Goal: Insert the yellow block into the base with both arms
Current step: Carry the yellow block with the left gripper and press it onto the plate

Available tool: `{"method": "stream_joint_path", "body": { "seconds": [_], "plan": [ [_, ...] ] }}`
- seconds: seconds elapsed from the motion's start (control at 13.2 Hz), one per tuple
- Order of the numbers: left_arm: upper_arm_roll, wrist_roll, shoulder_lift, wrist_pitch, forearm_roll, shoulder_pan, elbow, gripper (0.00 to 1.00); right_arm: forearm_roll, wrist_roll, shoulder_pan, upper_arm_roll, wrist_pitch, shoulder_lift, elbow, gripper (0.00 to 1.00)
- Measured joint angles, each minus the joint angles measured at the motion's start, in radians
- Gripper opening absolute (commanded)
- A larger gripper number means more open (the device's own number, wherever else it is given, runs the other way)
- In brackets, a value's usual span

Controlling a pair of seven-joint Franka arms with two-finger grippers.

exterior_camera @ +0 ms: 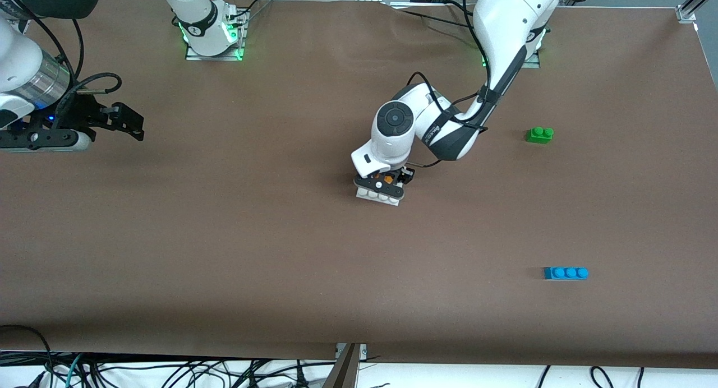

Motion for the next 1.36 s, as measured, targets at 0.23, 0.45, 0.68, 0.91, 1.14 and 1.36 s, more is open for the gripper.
{"method": "stream_joint_path", "body": {
  "seconds": [0.23,0.45,0.68,0.91,1.14,1.36],
  "plan": [
    [0.0,0.0,0.003,-0.004,0.0,-0.012,0.0,0.32,0.0,0.0,0.0,0.0,0.002,0.0,0.0,1.0],
    [0.001,0.0,0.015,-0.01,0.0,-0.02,-0.001,0.32,0.0,0.0,0.0,0.0,0.003,0.0,0.0,1.0],
    [0.004,0.0,0.034,-0.009,0.0,-0.02,-0.001,0.32,0.0,0.0,0.0,0.0,0.003,0.0,0.0,1.0],
    [0.004,0.0,0.04,-0.008,0.0,-0.021,-0.001,0.32,0.0,0.0,0.0,0.0,0.005,0.0,0.0,1.0],
    [0.004,0.0,0.043,-0.007,0.001,-0.024,-0.001,1.0,0.0,0.0,0.0,0.0,0.006,0.0,0.0,1.0],
    [0.004,-0.001,0.043,-0.007,0.001,-0.023,0.003,1.0,0.0,0.0,0.0,0.0,0.006,0.0,0.0,1.0]
  ]
}}
